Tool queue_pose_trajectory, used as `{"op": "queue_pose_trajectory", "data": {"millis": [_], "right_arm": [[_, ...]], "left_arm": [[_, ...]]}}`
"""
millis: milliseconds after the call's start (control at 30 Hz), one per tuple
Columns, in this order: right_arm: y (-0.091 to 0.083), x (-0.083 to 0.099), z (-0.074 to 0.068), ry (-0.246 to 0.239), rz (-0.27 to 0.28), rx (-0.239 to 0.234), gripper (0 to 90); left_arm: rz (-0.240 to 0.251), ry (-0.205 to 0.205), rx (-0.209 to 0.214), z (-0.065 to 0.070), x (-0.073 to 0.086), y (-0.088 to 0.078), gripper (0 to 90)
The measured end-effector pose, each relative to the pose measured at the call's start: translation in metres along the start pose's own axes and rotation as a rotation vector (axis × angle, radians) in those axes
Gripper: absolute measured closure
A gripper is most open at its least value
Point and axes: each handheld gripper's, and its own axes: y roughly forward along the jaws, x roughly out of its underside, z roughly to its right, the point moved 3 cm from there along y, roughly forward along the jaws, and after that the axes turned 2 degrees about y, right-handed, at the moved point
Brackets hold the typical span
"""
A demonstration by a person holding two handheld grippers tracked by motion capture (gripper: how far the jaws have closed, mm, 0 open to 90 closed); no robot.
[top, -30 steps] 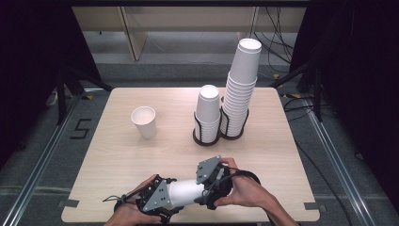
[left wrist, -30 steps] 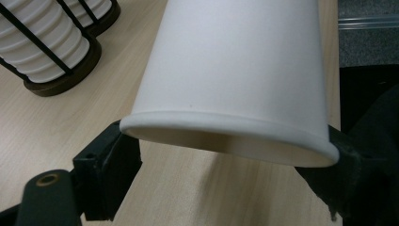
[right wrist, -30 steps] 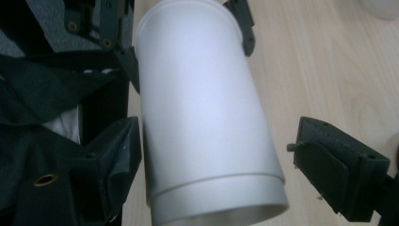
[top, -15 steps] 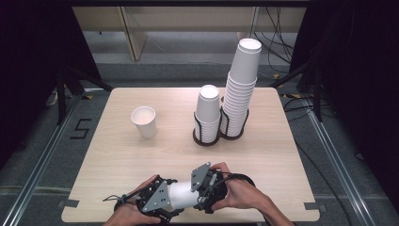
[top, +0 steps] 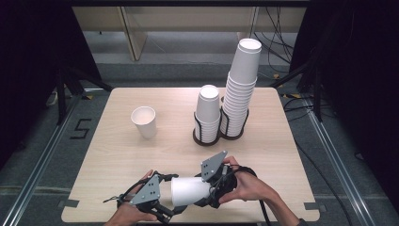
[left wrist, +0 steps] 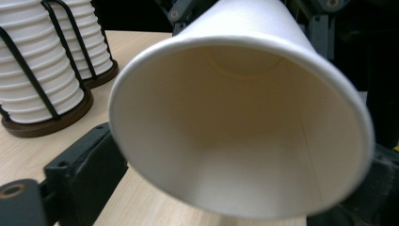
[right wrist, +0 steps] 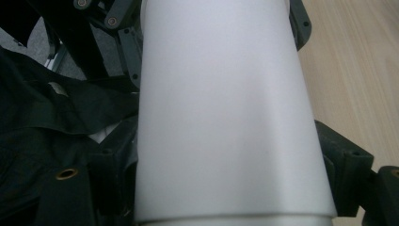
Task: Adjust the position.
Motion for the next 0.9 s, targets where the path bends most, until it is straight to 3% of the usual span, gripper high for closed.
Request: {"op": "queue_pose_trajectory", "data": {"millis": [200,400,533,567,667,833,900], "right_arm": [[0.0020,0.0000,-0.0004,0.008,0.013,-0.016,23.2],[0.0037,0.0026,0.0003,0.015,0.002,-0.035,23.1],[0.0057,0.0038,0.0006,0.019,-0.040,0.018,17.7],[0.0057,0.0038,0.0025,0.002,-0.055,0.052,16.4],[0.0039,0.0016,0.0022,0.013,-0.070,0.103,16.0],[0.0046,-0.0031,-0.0046,-0.012,-0.122,0.160,16.3],[0.0078,-0.0056,-0.0073,-0.049,-0.149,0.180,16.3]], "left_arm": [[0.047,0.018,0.014,0.0012,-0.0027,-0.0015,7.4],[0.011,0.042,0.024,0.0019,-0.0048,-0.0034,10.8],[-0.016,0.033,0.013,0.0001,-0.0050,-0.0038,12.9],[-0.027,0.035,0.010,-0.0008,-0.0043,-0.0034,13.1],[-0.072,0.026,-0.004,-0.0020,-0.0022,-0.0032,13.7],[-0.129,0.026,-0.013,0.0001,-0.0035,-0.0017,13.9],[-0.137,0.023,-0.007,0.0022,-0.0056,-0.0006,13.9]]}}
